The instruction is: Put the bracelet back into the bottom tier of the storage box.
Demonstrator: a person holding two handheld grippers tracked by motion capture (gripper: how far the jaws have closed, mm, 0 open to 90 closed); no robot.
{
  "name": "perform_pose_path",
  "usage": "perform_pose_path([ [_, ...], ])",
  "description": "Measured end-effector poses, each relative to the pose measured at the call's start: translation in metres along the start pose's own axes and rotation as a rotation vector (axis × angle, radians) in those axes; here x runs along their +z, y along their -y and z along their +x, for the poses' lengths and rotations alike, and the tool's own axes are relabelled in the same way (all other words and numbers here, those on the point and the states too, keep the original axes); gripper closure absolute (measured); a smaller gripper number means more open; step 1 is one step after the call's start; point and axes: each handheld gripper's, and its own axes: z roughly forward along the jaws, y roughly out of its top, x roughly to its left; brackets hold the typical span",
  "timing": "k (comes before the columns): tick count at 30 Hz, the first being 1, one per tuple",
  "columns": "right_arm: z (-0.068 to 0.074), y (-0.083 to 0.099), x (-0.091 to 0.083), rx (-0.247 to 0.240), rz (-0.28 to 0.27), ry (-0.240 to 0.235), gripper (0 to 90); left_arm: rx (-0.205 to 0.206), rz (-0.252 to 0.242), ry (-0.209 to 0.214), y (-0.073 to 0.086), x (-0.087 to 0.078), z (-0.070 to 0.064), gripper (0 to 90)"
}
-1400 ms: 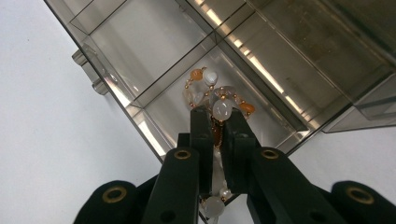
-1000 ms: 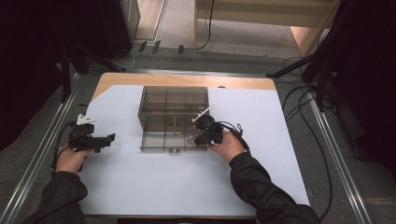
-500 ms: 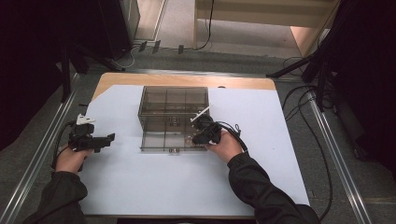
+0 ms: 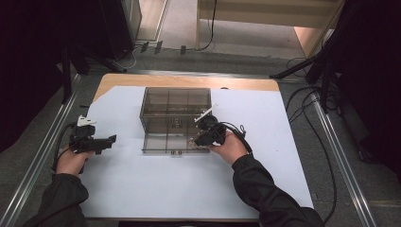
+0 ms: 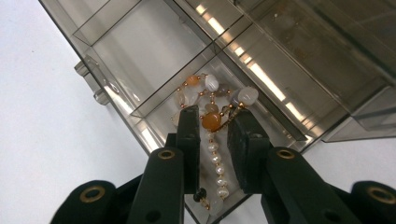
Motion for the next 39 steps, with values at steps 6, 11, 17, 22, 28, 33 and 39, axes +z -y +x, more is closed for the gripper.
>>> perform_pose_path([
  [6, -0.001, 0.001, -0.006, 0.004, -0.011, -0.022, 73.3, 0.001, -0.001, 0.0, 0.0, 0.0, 0.0, 14.3],
  [11, 0.0, 0.001, -0.014, 0.001, -0.034, -0.025, 73.0, 0.003, 0.0, -0.002, -0.001, 0.0, -0.001, 14.3],
  [17, 0.001, 0.001, -0.022, -0.004, -0.058, -0.024, 70.7, 0.003, -0.001, 0.001, -0.001, 0.001, -0.001, 14.3],
  [22, -0.001, 0.003, -0.029, -0.004, -0.081, -0.027, 66.4, 0.005, 0.001, 0.001, -0.002, 0.002, -0.002, 14.3],
  [28, -0.003, 0.006, -0.035, -0.003, -0.09, -0.028, 64.5, 0.01, 0.001, 0.005, -0.004, 0.003, -0.003, 14.3],
  [33, -0.005, 0.008, -0.04, 0.0, -0.105, -0.022, 63.1, 0.012, 0.001, 0.009, -0.005, 0.004, -0.004, 14.3],
  [39, -0.01, 0.014, -0.048, -0.004, -0.12, -0.02, 59.9, 0.015, 0.0, 0.013, -0.007, 0.007, -0.005, 14.3],
])
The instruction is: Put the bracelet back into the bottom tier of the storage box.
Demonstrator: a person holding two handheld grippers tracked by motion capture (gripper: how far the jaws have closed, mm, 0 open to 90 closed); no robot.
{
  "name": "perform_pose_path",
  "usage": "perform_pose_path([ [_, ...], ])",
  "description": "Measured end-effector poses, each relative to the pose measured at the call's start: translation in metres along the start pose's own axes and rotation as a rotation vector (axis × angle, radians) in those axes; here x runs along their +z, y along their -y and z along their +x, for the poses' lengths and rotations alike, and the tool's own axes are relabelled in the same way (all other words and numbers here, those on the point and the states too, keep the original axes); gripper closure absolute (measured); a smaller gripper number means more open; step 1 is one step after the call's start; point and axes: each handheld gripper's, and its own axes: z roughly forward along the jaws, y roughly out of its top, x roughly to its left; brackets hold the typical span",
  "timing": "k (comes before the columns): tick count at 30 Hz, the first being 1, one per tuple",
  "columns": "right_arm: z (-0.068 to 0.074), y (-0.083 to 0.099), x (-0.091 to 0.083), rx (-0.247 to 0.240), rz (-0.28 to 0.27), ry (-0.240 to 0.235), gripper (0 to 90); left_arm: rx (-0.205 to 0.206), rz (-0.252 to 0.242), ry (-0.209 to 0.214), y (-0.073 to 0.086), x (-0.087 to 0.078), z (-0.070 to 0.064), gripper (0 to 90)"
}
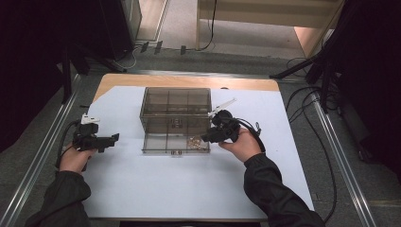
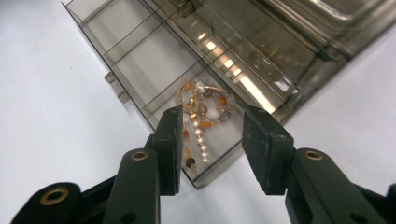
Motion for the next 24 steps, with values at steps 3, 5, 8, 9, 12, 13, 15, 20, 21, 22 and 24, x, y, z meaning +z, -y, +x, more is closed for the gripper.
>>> perform_pose_path([
  [3, -0.003, 0.003, -0.005, 0.002, -0.012, 0.003, 58.2, 0.0, -0.003, 0.003, -0.002, 0.001, -0.001, 14.3],
  [5, -0.007, 0.006, -0.009, 0.013, -0.02, 0.008, 56.4, 0.007, -0.002, 0.01, -0.003, 0.003, -0.002, 14.3],
  [8, -0.012, 0.01, -0.014, 0.018, -0.025, 0.013, 56.6, 0.011, 0.002, 0.01, -0.005, 0.004, -0.003, 14.2],
  [9, -0.014, 0.011, -0.015, 0.018, -0.027, 0.016, 56.5, 0.01, -0.002, 0.011, -0.005, 0.005, -0.003, 14.3],
  [12, -0.018, 0.014, -0.018, 0.029, -0.034, 0.028, 55.2, 0.012, -0.003, 0.014, -0.006, 0.005, -0.004, 14.3],
  [13, -0.018, 0.014, -0.018, 0.029, -0.034, 0.028, 55.2, 0.013, -0.002, 0.015, -0.007, 0.006, -0.004, 14.3],
  [15, -0.021, 0.016, -0.02, 0.028, -0.049, 0.036, 52.8, 0.014, -0.003, 0.015, -0.007, 0.006, -0.005, 14.3],
  [20, -0.032, 0.023, -0.024, 0.039, -0.092, 0.06, 45.4, 0.016, -0.002, 0.015, -0.008, 0.007, -0.005, 14.3],
  [21, -0.032, 0.023, -0.024, 0.039, -0.092, 0.06, 45.4, 0.016, -0.002, 0.015, -0.008, 0.007, -0.005, 14.3],
  [22, -0.034, 0.025, -0.024, 0.032, -0.104, 0.068, 44.7, 0.016, -0.002, 0.015, -0.008, 0.007, -0.005, 14.3],
  [24, -0.039, 0.03, -0.025, 0.024, -0.138, 0.112, 40.0, 0.015, -0.004, 0.017, -0.008, 0.007, -0.005, 14.3],
])
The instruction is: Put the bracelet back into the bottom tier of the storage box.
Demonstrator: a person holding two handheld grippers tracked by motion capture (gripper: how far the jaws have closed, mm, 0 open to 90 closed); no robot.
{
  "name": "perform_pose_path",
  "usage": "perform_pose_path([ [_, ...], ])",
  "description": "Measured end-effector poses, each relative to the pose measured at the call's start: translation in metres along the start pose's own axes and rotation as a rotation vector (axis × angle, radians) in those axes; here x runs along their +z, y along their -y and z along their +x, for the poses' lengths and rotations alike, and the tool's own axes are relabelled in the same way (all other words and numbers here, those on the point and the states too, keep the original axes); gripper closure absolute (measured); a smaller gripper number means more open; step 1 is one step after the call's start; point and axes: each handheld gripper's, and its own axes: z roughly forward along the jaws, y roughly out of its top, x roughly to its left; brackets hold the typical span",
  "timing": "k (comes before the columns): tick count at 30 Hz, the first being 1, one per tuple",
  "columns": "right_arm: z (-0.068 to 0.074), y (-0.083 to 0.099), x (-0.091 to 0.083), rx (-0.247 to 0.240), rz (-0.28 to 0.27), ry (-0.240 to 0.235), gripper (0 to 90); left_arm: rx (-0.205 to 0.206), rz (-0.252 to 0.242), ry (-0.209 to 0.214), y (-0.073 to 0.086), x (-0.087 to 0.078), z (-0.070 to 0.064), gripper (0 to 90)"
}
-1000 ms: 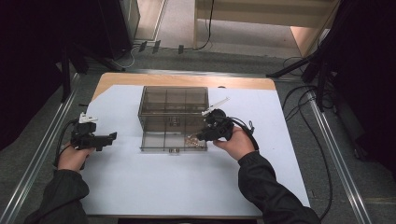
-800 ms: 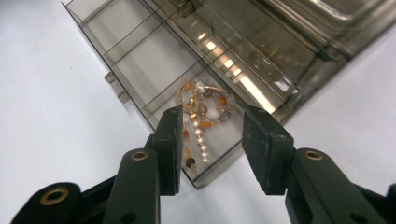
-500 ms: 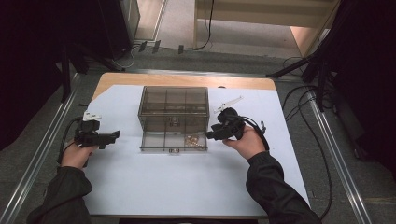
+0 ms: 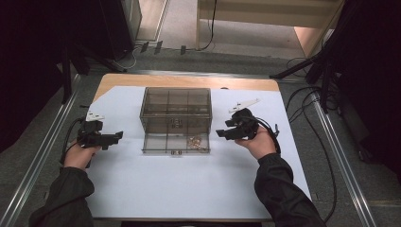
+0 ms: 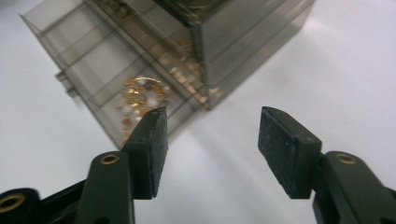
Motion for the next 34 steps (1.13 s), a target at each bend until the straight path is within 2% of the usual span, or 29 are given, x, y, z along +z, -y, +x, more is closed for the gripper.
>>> perform_pose_path([
  [1, 0.0, 0.0, 0.0, 0.0, 0.0, 0.0, 40.0, 0.0, 0.0, 0.0, 0.0, 0.0, 0.0, 14.3],
  [2, -0.005, 0.002, 0.001, 0.017, -0.005, 0.04, 37.7, 0.002, 0.003, -0.001, 0.0, 0.0, 0.0, 14.3],
  [6, -0.016, 0.006, -0.002, 0.08, -0.015, 0.025, 33.2, 0.001, 0.002, -0.003, 0.0, 0.0, 0.0, 14.3],
  [11, -0.025, 0.009, -0.004, 0.113, -0.044, 0.03, 30.7, 0.002, 0.002, -0.001, 0.0, 0.0, 0.0, 14.3],
  [13, -0.031, 0.012, -0.007, 0.141, -0.055, 0.043, 29.2, 0.0, 0.001, -0.002, 0.0, 0.0, 0.0, 14.3],
  [15, -0.033, 0.013, -0.007, 0.144, -0.06, 0.05, 27.3, 0.002, 0.002, -0.001, 0.0, 0.0, 0.0, 14.3],
  [17, -0.038, 0.017, -0.008, 0.141, -0.074, 0.078, 24.9, 0.001, 0.002, -0.001, 0.0, 0.001, 0.0, 14.3],
  [19, -0.04, 0.018, -0.008, 0.143, -0.075, 0.081, 24.6, 0.003, 0.004, 0.0, 0.0, 0.001, 0.0, 14.3],
  [20, -0.044, 0.02, -0.009, 0.167, -0.062, 0.069, 23.2, 0.005, 0.007, -0.002, 0.0, 0.001, 0.0, 14.3],
  [21, -0.044, 0.02, -0.009, 0.167, -0.062, 0.069, 23.2, 0.005, 0.007, -0.002, 0.0, 0.001, 0.0, 14.3],
  [22, -0.047, 0.022, -0.01, 0.178, -0.054, 0.037, 23.2, 0.007, 0.006, -0.001, 0.0, 0.001, 0.0, 14.2],
  [27, -0.053, 0.025, -0.01, 0.189, -0.058, 0.055, 23.2, 0.003, 0.005, -0.001, 0.0, 0.001, 0.0, 14.3],
  [29, -0.057, 0.028, -0.009, 0.197, -0.05, 0.073, 22.8, 0.002, 0.003, -0.001, 0.0, 0.001, 0.001, 14.3],
  [34, -0.061, 0.032, -0.006, 0.21, -0.031, 0.079, 22.7, 0.0, 0.001, 0.0, 0.0, 0.001, 0.001, 14.3],
])
